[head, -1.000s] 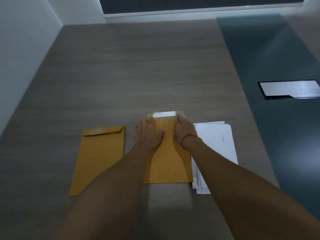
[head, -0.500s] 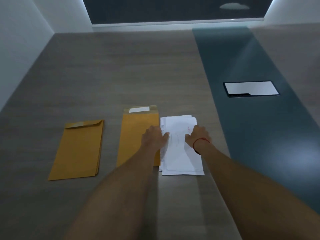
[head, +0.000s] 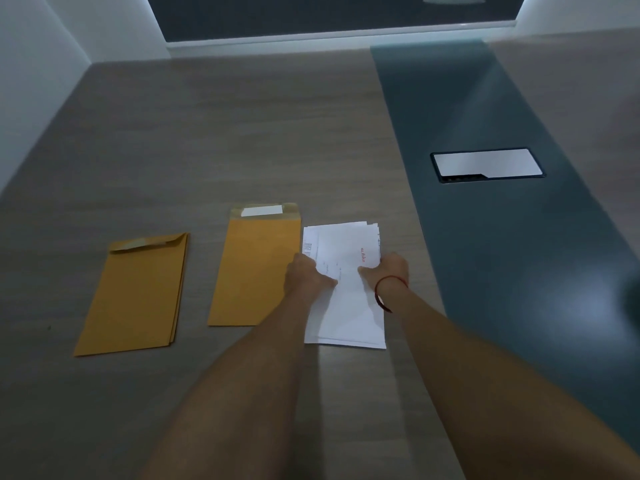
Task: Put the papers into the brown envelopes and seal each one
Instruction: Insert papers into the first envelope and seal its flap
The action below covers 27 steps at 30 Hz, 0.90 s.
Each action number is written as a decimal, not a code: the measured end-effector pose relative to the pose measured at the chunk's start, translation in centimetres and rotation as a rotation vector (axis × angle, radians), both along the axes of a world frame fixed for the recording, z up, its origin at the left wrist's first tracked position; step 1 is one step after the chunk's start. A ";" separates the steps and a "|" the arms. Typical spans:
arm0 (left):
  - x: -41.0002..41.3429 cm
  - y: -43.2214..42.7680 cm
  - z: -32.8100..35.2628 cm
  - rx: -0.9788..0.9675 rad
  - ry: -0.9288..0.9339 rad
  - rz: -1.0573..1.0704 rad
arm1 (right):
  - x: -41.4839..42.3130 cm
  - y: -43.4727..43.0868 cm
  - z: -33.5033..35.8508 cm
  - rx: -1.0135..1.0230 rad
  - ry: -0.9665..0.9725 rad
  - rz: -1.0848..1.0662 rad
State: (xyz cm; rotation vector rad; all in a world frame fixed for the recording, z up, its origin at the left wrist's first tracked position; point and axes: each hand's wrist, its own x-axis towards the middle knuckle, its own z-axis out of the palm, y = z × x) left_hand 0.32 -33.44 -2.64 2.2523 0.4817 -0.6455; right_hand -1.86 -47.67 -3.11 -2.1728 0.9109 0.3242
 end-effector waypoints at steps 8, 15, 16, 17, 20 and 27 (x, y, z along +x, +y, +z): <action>0.2 -0.5 -0.2 -0.128 0.028 -0.007 | -0.3 0.1 0.3 0.158 -0.076 0.022; 0.6 -1.1 1.5 -0.238 0.029 0.071 | 0.3 -0.1 2.3 0.223 -0.105 0.008; 0.6 -1.2 1.9 -0.255 0.033 0.084 | 0.5 0.0 2.6 0.249 -0.116 0.005; 0.8 -1.1 2.2 -0.274 0.018 0.088 | 0.5 0.0 2.8 0.278 -0.131 -0.001; 1.4 -0.8 3.4 -0.325 -0.026 0.121 | 1.0 -0.3 3.5 0.355 -0.185 -0.043; 3.8 2.7 7.1 -0.355 -0.132 0.248 | 3.6 3.0 7.1 0.453 -0.248 0.019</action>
